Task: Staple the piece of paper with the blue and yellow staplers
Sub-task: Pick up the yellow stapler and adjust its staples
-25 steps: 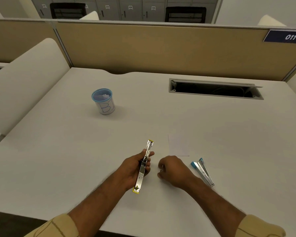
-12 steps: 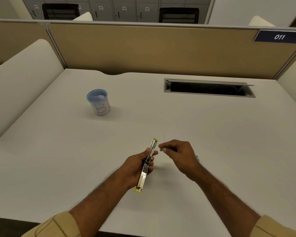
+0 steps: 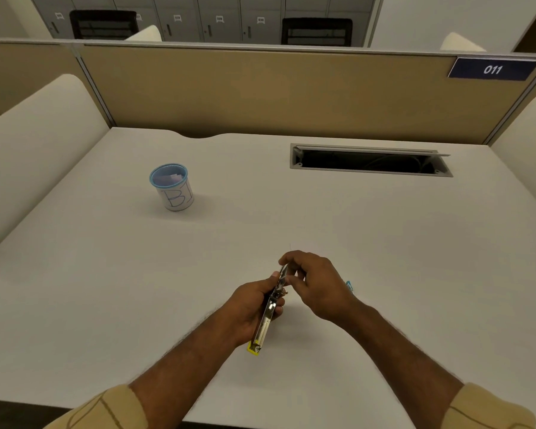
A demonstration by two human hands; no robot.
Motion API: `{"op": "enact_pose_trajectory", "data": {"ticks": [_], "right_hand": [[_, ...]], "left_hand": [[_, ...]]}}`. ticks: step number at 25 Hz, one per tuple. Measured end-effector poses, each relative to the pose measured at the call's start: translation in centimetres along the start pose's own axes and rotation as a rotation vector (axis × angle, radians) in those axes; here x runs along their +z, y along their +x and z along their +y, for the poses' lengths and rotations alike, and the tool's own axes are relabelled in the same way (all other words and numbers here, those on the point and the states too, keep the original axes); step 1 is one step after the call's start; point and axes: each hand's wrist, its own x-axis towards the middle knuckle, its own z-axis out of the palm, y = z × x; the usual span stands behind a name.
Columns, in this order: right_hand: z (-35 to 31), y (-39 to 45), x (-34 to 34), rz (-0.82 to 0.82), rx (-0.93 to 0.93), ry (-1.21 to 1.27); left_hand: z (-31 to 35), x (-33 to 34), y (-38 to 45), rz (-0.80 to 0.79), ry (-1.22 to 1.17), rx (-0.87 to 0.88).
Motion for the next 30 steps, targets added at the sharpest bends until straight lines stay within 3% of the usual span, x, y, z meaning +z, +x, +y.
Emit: {"op": "enact_pose_trajectory", "data": {"ticks": [3,6,8,11,13,23,26,30], "right_hand": [[0.1,-0.2,-0.2,-0.023,0.01,-0.04],[0.1,-0.6,-0.3,0.122,0.06,0.03],[0.4,-0.9,-0.4,0.202,0.218,0.207],[0.5,-1.1,-0.4,0.033,0.55,0.546],[0.8,-1.1,-0.6,-0.057,0.63,0.628],[2.6,-0.5,-2.4,0.103,0.736,0.764],[2.7,-1.0,-2.3,0.134,0.647,0.734],[2.9,-2.1,-2.0,-0.047,0.423,0.791]], "left_hand": [[-0.4,0.4,-0.1,0.005,0.002,-0.01],[-0.4,0.8,-0.1,-0.005,-0.026,-0.022],[-0.4,1.0,0.0,-0.021,-0.06,-0.029],[-0.6,1.3,0.3,-0.039,-0.081,-0.036],[-0.9,1.6,0.3,-0.046,-0.054,-0.037],[-1.6,2.4,0.4,-0.075,0.005,-0.077],[-1.2,2.7,0.6,-0.082,-0.111,-0.108],[-0.7,2.7,0.8,-0.056,-0.176,-0.107]]}}
